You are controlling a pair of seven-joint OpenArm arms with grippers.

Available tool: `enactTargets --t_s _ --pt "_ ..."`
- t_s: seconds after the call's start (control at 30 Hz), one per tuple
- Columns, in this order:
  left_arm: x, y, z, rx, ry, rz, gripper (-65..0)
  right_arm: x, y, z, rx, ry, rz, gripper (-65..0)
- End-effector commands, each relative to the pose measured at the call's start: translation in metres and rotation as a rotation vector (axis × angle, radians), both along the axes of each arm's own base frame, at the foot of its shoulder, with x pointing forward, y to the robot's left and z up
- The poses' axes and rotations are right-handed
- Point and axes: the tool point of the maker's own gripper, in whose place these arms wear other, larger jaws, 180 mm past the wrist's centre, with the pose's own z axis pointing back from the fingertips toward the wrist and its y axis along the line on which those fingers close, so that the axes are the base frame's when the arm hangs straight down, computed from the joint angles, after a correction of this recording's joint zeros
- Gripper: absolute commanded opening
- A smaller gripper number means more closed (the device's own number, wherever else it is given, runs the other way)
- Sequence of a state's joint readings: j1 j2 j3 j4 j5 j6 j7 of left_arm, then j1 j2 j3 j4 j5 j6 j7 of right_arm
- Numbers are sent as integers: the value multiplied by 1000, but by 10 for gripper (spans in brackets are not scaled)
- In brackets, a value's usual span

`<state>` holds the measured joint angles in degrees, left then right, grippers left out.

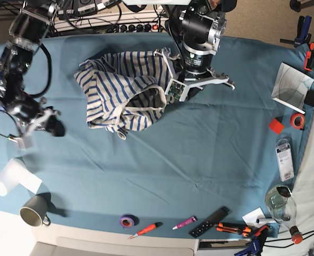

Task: Fold the T-shirt properly

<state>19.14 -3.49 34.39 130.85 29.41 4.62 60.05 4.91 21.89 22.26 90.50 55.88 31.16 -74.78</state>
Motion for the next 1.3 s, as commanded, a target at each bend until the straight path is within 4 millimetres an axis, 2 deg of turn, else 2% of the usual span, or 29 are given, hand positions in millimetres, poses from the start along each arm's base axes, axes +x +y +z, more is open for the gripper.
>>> enactTargets --t_s 0.0,0.13,0.27,0.37,0.57,0.7,0.87,0.93,1.03,1.17,1.27 --pt "-14 -24 9 -91 16 -71 -650 10 8 12 8 -36 34 -650" --pt "-14 -24 9 -91 15 -71 -650 3 50 -11 -26 75 198 -650" --pt "-15 -22 7 -79 16 -75 -650 -12 76 -29 -40 146 302 -650" --pt "-15 -22 7 -79 15 -75 -650 -17 90 -23 24 133 335 -650" --pt "-13 -23 10 -87 -1 -80 -650 -40 121 8 96 7 480 -650" --pt "-13 -23 10 -87 -1 -80 -650 -64 121 2 79 36 513 -650" --pt "-14 -23 10 -88 -1 -80 -650 -91 112 -10 54 101 533 -650" --pt "-13 -23 10 -88 0 -80 -650 -100 115 -5 84 97 563 -650" --pt "-13 -23 10 -88 0 -80 -650 -111 132 22 191 31 639 -650" --pt "-13 -23 10 -88 0 -80 -650 -121 139 31 160 4 690 -650" --pt "-14 -23 10 -88 0 -80 -650 -121 140 33 157 -1 693 -650"
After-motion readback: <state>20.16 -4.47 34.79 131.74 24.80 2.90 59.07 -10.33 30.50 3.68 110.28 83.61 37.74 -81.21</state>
